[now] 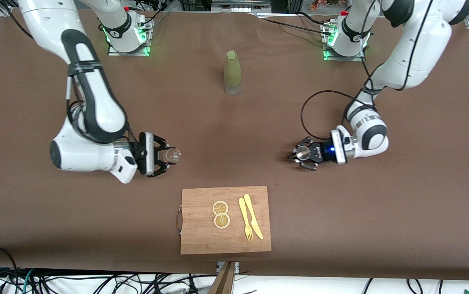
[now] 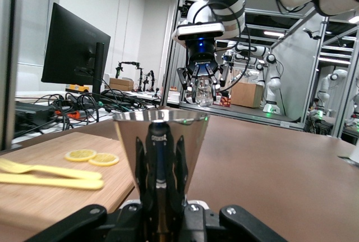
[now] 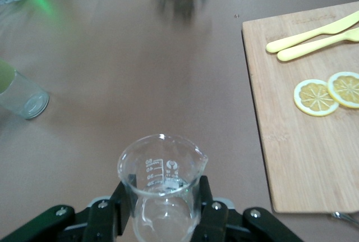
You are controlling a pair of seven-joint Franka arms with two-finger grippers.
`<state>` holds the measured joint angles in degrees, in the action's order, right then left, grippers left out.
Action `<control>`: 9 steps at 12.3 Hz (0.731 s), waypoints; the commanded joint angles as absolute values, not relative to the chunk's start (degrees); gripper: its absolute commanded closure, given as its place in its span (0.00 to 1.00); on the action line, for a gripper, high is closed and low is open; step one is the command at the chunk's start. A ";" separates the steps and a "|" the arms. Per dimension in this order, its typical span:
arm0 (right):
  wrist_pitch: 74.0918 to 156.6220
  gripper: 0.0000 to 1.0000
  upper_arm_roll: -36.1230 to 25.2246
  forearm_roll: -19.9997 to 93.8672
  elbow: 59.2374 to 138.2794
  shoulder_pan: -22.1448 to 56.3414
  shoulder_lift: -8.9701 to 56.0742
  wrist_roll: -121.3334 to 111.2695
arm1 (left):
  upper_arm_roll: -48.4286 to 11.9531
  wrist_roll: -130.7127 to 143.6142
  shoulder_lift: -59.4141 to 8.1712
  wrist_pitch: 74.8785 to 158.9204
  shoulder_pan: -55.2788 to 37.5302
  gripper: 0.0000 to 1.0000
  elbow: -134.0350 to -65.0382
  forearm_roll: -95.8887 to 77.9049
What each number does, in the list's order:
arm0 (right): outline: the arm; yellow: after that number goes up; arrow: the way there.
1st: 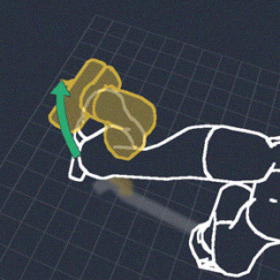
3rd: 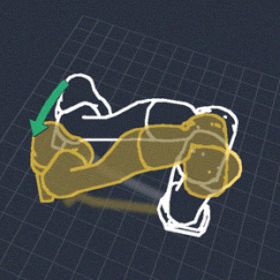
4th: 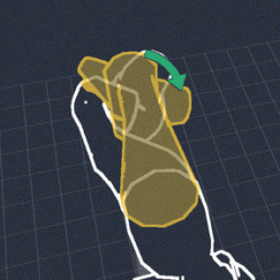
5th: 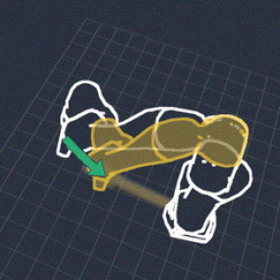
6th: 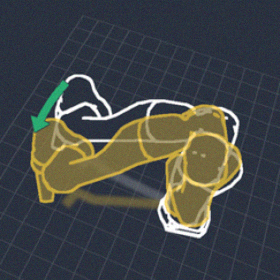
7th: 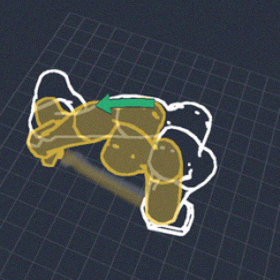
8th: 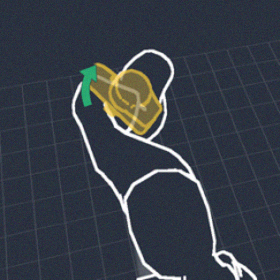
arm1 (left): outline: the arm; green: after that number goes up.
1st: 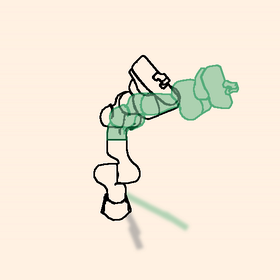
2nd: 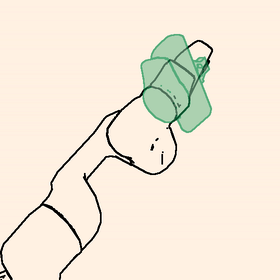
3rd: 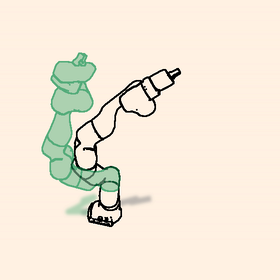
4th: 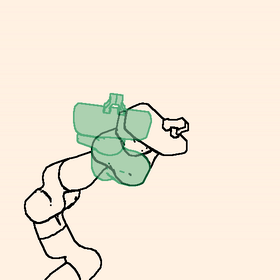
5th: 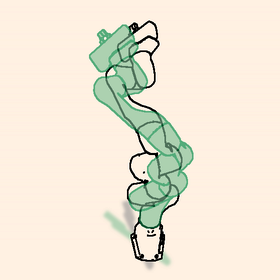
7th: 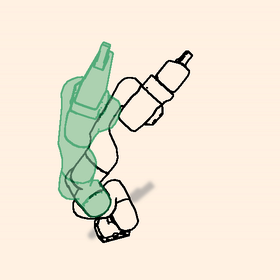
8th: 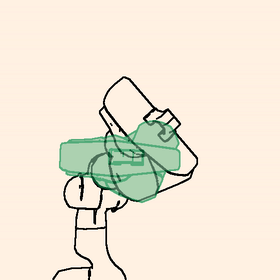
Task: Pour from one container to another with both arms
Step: 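Lift the beaker and jigger, bringing both grippers together mid-table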
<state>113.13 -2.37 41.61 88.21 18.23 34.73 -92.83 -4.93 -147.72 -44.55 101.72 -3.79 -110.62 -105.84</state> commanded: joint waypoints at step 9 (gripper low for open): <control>117.51 0.73 -2.55 19.54 83.24 32.59 33.84 -62.79 | -4.22 -153.45 -43.24 109.42 -21.52 1.00 -111.54 -131.55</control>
<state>117.48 -2.28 24.04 84.07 30.36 34.64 -68.48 -4.83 -149.61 -44.36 108.12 -19.38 -110.76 -127.65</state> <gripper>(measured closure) 0.511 0.912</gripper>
